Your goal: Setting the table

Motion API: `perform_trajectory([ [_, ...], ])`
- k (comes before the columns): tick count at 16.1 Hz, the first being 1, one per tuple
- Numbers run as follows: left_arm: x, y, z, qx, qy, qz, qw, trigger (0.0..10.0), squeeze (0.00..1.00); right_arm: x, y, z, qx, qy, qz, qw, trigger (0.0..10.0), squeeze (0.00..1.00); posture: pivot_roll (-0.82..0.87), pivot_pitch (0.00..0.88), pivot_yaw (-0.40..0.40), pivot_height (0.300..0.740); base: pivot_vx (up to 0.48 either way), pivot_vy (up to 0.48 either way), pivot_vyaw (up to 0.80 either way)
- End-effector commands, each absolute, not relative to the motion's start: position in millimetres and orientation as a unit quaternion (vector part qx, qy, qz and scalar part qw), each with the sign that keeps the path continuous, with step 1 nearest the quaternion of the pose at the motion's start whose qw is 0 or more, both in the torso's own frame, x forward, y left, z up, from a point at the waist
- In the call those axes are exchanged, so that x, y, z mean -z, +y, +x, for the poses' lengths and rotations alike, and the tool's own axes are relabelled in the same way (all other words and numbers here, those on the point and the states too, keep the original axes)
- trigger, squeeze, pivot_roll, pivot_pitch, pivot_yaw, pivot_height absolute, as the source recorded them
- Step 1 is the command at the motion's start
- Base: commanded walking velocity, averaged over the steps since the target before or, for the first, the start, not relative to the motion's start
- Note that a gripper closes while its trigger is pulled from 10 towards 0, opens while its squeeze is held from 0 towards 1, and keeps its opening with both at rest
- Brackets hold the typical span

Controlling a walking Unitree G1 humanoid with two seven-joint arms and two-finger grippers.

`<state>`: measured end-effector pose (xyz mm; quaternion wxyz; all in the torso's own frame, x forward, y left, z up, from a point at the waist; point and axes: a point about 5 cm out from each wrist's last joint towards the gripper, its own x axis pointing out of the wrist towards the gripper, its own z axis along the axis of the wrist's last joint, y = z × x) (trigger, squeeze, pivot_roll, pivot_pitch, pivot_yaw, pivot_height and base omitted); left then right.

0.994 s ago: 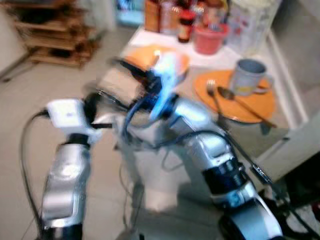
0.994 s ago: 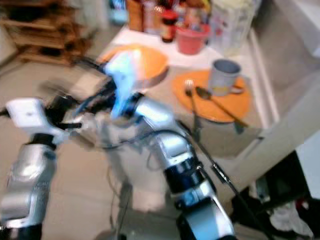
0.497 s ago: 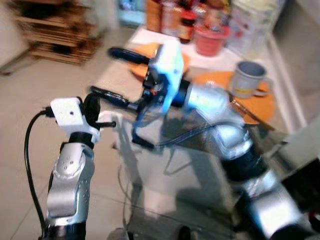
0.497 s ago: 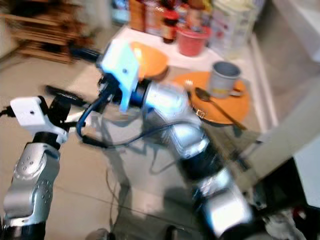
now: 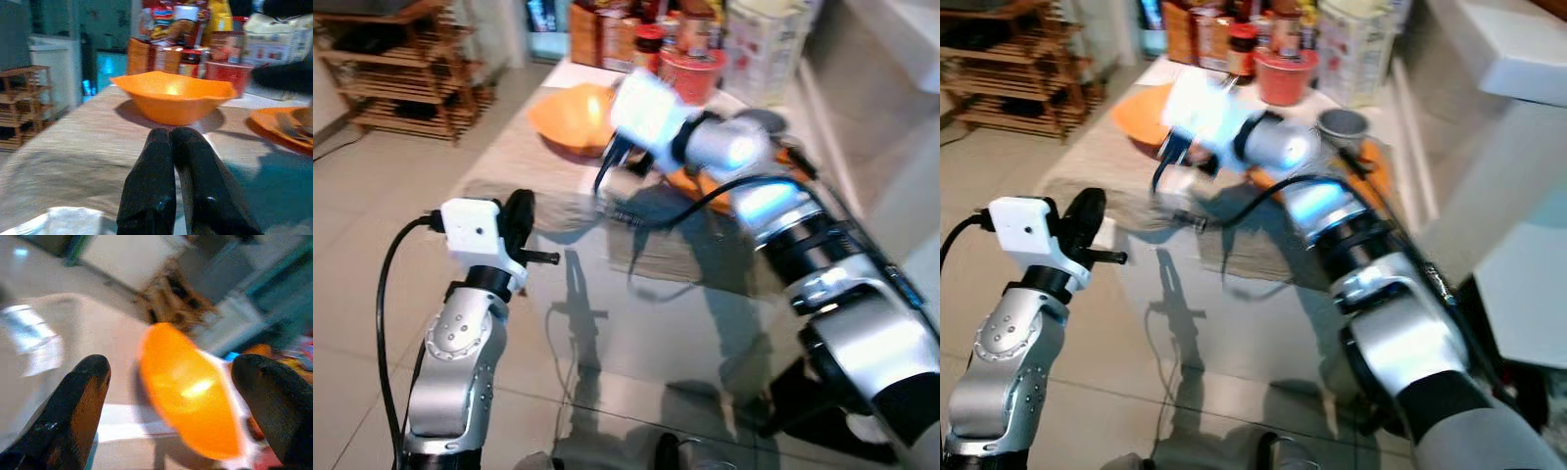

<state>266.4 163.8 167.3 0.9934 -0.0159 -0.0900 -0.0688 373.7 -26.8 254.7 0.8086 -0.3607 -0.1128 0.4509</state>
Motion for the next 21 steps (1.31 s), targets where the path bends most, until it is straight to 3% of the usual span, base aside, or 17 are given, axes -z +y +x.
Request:
perform_trajectory([
  [1,-168.9,162.0,264.2,0.078,-0.088,-0.005,0.993,10.0,0.0,-256.6,-25.9,375.0,-0.455,-0.116,-0.366,0.803,10.0,0.0,-0.03,0.083,-0.029,0.74,0.0,0.0,0.0],
  [3,-168.2,158.4,262.3,0.085,-0.086,-0.003,0.993,10.0,0.0,-258.6,-33.9,392.2,-0.368,-0.104,-0.377,0.844,10.0,0.0,-0.03,0.088,-0.03,0.74,0.0,0.0,0.0],
  [4,-168.1,157.9,261.8,0.086,-0.085,-0.002,0.993,10.0,0.0,-259.0,-34.5,393.2,-0.365,-0.103,-0.373,0.847,10.0,0.0,-0.03,0.089,-0.031,0.74,0.0,0.0,0.0],
  [6,-168.4,157.4,261.0,0.084,-0.085,-0.003,0.993,10.0,0.0,-265.8,-29.9,390.2,-0.392,-0.12,-0.289,0.865,10.0,0.0,-0.03,0.094,-0.032,0.74,0.0,0.0,0.0],
  [7,-168.7,157.3,260.8,0.082,-0.085,-0.002,0.993,10.0,0.0,-273.6,-24.5,382.9,-0.433,-0.152,-0.201,0.865,10.0,0.0,-0.03,0.098,-0.033,0.74,0.0,0.0,0.0],
  [8,-168.9,159.1,260.5,0.071,-0.086,-0.012,0.994,10.0,0.0,-298.9,-23.5,358.2,-0.533,-0.218,0.082,0.814,10.0,0.0,-0.03,0.104,-0.037,0.74,0.0,0.0,0.0],
  [9,-168.7,160.2,260.3,0.066,-0.087,-0.016,0.994,10.0,0.0,-303.6,-25.2,351.2,-0.553,-0.225,0.14,0.79,10.0,0.0,-0.03,0.105,-0.036,0.74,0.0,0.0,0.0],
  [10,-168.1,162.0,259.9,0.058,-0.087,-0.026,0.994,10.0,0.0,-306.8,-27.2,338.0,-0.585,-0.227,0.219,0.747,10.0,0.0,-0.03,0.107,-0.039,0.74,0.0,0.0,0.0],
  [11,-168.0,164.8,259.1,0.045,-0.09,-0.031,0.994,10.0,0.0,-298.2,-23.9,326.7,-0.603,-0.221,0.23,0.731,10.0,0.0,-0.03,0.108,-0.037,0.74,0.0,0.0,0.0],
  [15,-165.4,172.0,258.7,0.018,-0.086,-0.028,0.996,10.0,0.0,-265.1,-13.8,305.1,-0.625,-0.178,0.215,0.729,10.0,0.0,-0.04,0.109,-0.035,0.74,0.367,0.0,0.0],
  [21,-172.8,167.4,262.4,0.019,-0.104,-0.058,0.993,10.0,0.0,-269.6,-18.6,290.3,-0.635,-0.173,0.209,0.724,10.0,0.0,-0.05,0.103,-0.035,0.74,0.288,0.0,0.0],
])
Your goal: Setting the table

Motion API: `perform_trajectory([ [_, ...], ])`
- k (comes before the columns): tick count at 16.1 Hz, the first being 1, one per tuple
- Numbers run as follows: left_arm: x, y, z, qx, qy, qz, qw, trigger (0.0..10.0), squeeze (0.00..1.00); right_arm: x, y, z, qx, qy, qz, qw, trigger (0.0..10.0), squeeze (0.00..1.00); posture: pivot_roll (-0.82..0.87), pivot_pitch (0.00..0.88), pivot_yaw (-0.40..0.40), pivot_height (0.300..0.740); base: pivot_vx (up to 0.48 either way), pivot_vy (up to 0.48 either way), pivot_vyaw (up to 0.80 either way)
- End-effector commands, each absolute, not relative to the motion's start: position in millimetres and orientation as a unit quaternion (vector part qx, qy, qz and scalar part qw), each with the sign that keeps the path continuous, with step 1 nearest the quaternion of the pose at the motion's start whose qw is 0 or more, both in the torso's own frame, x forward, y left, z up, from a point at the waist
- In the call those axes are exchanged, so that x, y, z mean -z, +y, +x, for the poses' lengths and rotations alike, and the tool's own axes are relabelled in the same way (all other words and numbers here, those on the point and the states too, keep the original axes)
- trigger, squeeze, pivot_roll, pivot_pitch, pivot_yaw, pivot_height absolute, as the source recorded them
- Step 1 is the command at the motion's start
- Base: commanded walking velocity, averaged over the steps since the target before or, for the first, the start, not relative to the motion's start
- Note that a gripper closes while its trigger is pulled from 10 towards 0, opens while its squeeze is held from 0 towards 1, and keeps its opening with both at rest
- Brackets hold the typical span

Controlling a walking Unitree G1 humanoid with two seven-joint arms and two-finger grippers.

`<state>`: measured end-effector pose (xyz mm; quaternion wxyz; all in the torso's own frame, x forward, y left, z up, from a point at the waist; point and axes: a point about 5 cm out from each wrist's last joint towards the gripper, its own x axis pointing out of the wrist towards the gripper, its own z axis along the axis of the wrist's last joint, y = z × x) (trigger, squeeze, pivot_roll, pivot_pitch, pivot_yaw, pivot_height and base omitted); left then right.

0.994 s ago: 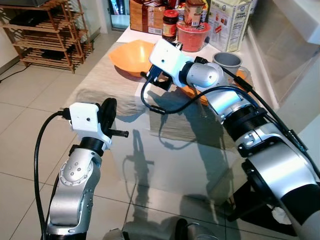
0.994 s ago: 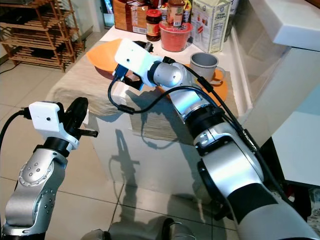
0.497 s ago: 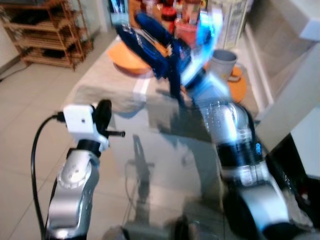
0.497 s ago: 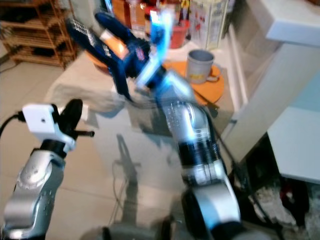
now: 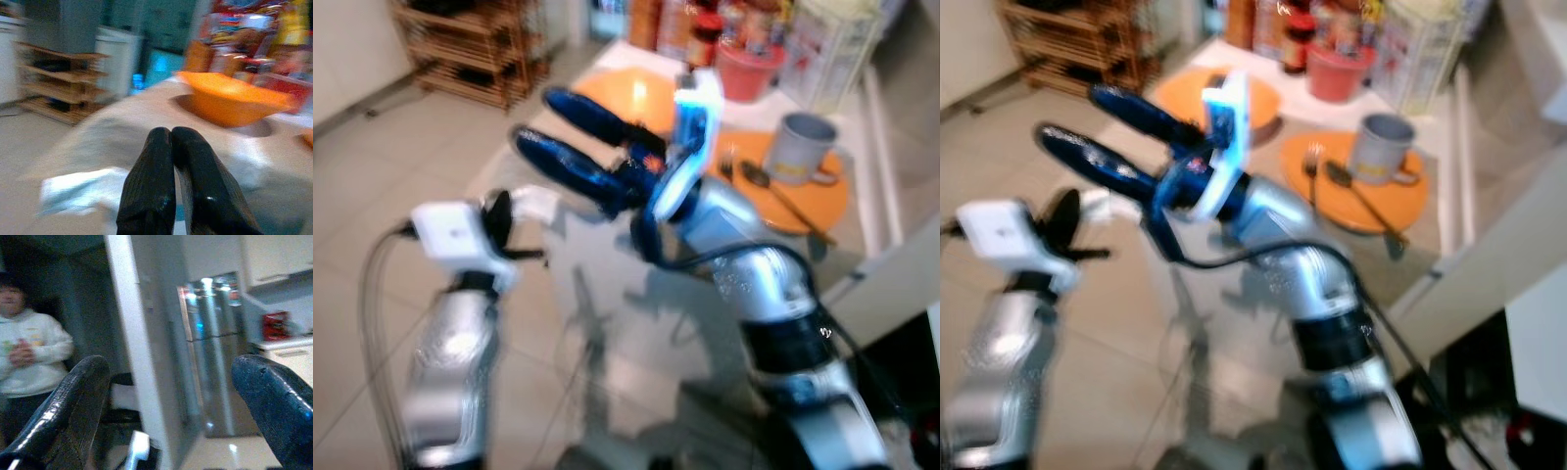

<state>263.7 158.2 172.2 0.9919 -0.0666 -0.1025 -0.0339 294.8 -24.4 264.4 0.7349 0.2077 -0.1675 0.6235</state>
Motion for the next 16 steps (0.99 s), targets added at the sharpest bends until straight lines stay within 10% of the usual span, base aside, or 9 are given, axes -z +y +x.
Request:
perform_trajectory([
  [1,-171.6,167.7,263.5,0.014,-0.1,-0.056,0.993,10.0,0.0,-269.2,-16.6,290.4,-0.622,-0.174,0.198,0.737,10.0,0.0,-0.05,0.102,-0.034,0.74,0.0,0.0,0.0],
  [9,-176.4,166.0,261.3,0.027,-0.11,-0.049,0.992,10.0,0.0,-250.1,11.4,280.0,-0.588,-0.142,0.169,0.778,10.0,0.0,-0.04,0.102,-0.036,0.74,0.321,0.0,-0.1],
  [16,-182.2,165.1,262.5,0.026,-0.121,-0.049,0.991,10.0,0.0,-263.4,11.3,273.7,-0.608,-0.173,0.157,0.758,10.0,0.0,-0.04,0.099,-0.036,0.74,0.463,0.0,0.18],
])
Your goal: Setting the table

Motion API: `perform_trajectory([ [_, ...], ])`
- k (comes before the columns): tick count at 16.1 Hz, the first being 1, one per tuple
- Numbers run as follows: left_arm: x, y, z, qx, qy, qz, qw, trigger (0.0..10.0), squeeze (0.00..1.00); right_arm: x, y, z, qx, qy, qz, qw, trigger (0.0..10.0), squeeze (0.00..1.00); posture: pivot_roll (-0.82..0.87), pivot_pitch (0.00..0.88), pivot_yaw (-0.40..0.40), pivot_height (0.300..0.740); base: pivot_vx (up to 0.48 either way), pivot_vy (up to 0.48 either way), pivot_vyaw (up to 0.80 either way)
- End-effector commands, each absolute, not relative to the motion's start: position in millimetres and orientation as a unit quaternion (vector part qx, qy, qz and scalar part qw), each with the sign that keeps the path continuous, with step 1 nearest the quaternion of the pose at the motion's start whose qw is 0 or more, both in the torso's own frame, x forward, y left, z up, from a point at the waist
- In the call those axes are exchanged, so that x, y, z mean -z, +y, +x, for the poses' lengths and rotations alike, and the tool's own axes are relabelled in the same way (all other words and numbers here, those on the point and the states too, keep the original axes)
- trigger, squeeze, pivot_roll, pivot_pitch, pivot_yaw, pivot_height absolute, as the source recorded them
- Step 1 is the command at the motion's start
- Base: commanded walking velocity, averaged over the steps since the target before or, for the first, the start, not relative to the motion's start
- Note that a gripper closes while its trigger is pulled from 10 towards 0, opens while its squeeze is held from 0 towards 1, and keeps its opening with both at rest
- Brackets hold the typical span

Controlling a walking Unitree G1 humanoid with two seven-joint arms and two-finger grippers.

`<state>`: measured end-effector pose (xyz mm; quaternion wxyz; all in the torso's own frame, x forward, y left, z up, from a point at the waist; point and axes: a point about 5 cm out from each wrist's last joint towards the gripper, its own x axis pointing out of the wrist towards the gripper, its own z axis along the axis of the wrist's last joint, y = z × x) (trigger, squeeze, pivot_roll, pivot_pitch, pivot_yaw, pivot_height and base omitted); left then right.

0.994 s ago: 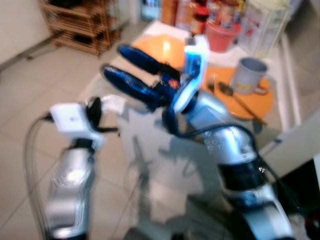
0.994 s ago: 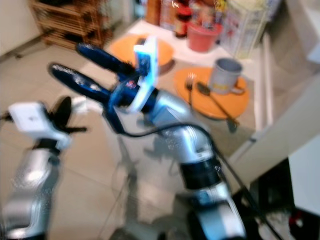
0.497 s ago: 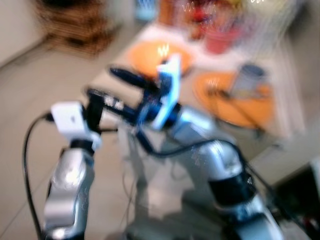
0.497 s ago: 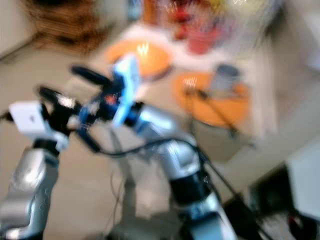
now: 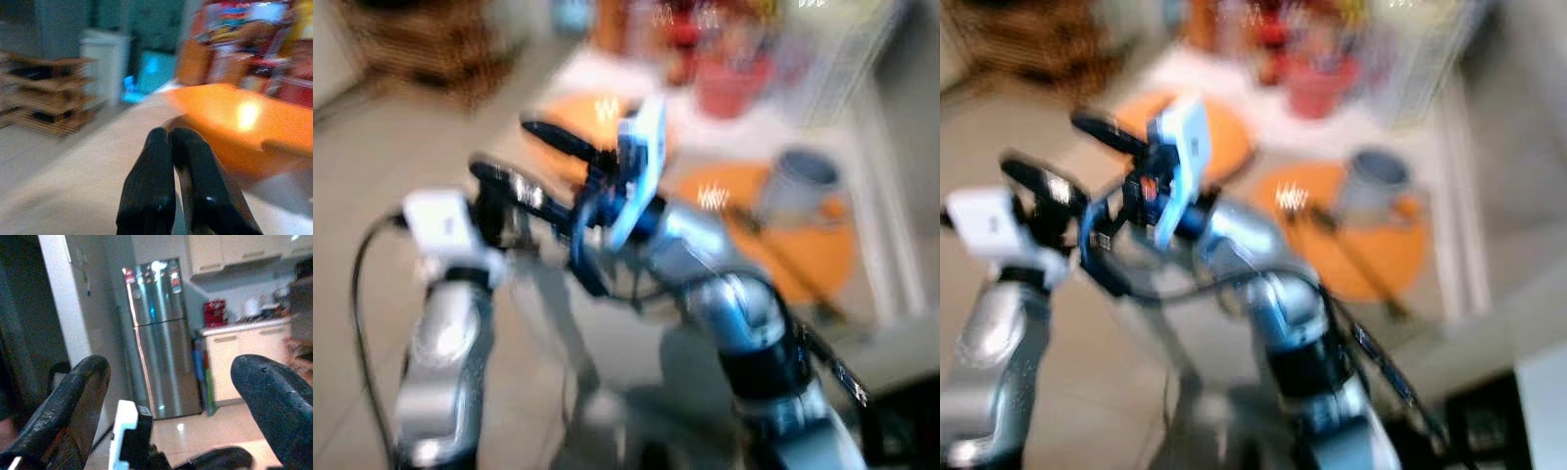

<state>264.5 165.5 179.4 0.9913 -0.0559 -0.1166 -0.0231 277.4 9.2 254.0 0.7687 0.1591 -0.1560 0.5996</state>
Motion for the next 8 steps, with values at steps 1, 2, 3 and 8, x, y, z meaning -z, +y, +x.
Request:
perform_trajectory([
  [1,-186.8,165.2,262.8,0.026,-0.135,-0.063,0.988,10.0,0.0,-265.2,10.5,272.6,-0.612,-0.179,0.149,0.756,10.0,0.0,-0.05,0.097,-0.037,0.74,0.259,0.0,0.0],
  [2,-187.5,165.3,264.0,0.024,-0.129,-0.066,0.989,10.0,0.0,-267.3,9.3,273.1,-0.611,-0.182,0.146,0.757,10.0,0.0,-0.05,0.097,-0.038,0.74,0.0,0.0,0.0],
  [3,-188.2,165.6,264.7,0.024,-0.123,-0.067,0.99,10.0,0.0,-272.0,7.2,274.1,-0.608,-0.188,0.14,0.758,10.0,0.0,-0.05,0.094,-0.037,0.74,0.0,0.0,0.0],
  [8,-185.0,161.8,266.7,0.037,-0.105,-0.066,0.992,10.0,0.0,-291.7,-4.4,279.3,-0.581,-0.22,0.1,0.777,10.0,0.0,-0.05,0.086,-0.041,0.74,0.0,0.48,0.0],
])
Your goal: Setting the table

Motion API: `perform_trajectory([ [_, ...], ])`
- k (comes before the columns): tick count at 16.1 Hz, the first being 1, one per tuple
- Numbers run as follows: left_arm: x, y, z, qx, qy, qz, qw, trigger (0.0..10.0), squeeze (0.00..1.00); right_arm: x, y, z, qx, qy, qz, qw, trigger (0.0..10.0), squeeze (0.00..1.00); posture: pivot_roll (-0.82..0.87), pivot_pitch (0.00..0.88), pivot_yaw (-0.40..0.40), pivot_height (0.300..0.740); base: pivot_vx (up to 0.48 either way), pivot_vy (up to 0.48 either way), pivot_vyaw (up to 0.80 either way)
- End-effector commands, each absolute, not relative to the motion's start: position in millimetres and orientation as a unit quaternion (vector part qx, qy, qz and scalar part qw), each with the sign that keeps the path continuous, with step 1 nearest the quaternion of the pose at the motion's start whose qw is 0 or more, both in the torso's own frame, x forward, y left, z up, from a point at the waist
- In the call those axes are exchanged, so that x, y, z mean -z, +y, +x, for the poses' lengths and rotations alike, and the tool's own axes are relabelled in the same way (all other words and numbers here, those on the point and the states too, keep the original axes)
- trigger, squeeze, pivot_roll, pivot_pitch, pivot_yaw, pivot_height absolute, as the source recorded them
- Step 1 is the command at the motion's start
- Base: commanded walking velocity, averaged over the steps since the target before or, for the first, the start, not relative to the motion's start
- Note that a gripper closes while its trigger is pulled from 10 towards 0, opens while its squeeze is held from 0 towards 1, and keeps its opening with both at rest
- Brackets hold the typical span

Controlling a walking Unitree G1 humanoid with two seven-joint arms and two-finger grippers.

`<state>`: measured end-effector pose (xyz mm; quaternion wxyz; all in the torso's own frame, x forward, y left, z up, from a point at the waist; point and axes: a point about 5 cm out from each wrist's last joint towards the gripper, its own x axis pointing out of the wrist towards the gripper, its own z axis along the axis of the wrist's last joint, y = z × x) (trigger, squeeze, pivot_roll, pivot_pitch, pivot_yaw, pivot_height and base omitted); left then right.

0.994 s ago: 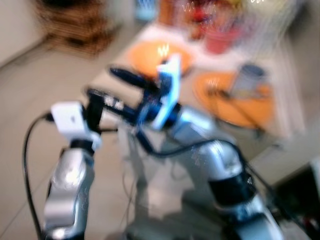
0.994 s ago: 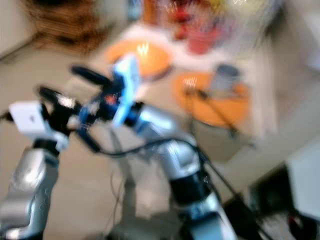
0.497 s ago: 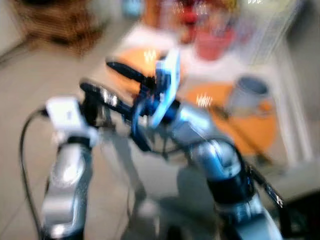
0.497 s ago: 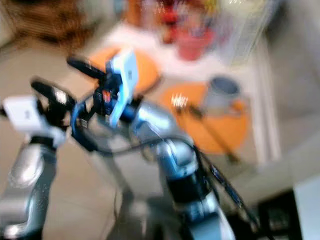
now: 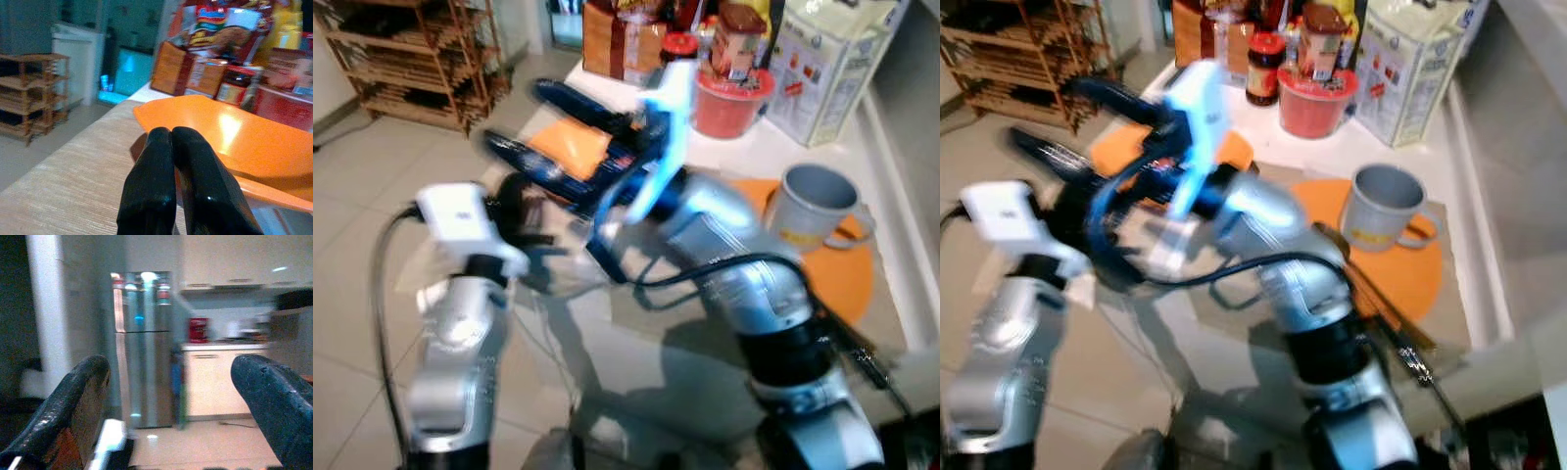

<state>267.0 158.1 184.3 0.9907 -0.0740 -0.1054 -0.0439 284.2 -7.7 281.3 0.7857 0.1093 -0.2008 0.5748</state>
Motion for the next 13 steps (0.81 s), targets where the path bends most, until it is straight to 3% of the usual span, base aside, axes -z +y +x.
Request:
perform_trajectory([
  [1,-185.5,161.4,266.9,0.038,-0.104,-0.064,0.992,10.0,0.0,-295.1,-7.7,283.7,-0.565,-0.224,0.094,0.789,10.0,0.0,-0.05,0.084,-0.041,0.74,0.0,0.48,0.0],
  [4,-188.2,162.5,267.8,0.035,-0.111,-0.055,0.992,10.0,0.0,-298.7,-17.5,302.4,-0.487,-0.233,0.03,0.841,10.0,0.0,-0.05,0.083,-0.037,0.74,0.0,0.444,0.0],
  [6,-189.8,160.8,268.2,0.038,-0.113,-0.049,0.992,10.0,0.0,-294.9,-24.2,320.6,-0.426,-0.221,-0.043,0.876,10.0,0.0,-0.05,0.084,-0.034,0.74,0.0,0.0,-0.34],
  [7,-189.8,158.7,267.9,0.042,-0.113,-0.048,0.992,10.0,0.0,-293.3,-25.8,326.4,-0.41,-0.222,-0.096,0.879,10.0,0.0,-0.05,0.085,-0.035,0.74,0.0,0.0,-0.8],
  [9,-188.8,154.7,267.4,0.054,-0.111,-0.044,0.991,10.0,0.0,-292.3,-26.1,332.7,-0.407,-0.231,-0.176,0.866,10.0,0.0,-0.05,0.086,-0.039,0.74,0.0,0.0,-0.8],
  [10,-188.7,153.8,267.2,0.057,-0.111,-0.041,0.991,10.0,0.0,-290.5,-25.6,334.2,-0.413,-0.228,-0.199,0.859,10.0,0.0,-0.05,0.086,-0.044,0.74,0.0,0.0,0.0],
  [12,-187.8,152.1,264.5,0.061,-0.11,-0.037,0.991,10.0,0.0,-273.0,-29.8,343.5,-0.449,-0.182,-0.322,0.814,10.0,0.0,-0.04,0.09,-0.049,0.74,0.0,0.0,0.0],
  [13,-187.0,151.6,263.4,0.062,-0.109,-0.036,0.991,10.0,0.0,-269.3,-34.7,350.4,-0.441,-0.163,-0.35,0.81,10.0,0.0,-0.03,0.091,-0.052,0.74,0.0,0.0,0.0],
])
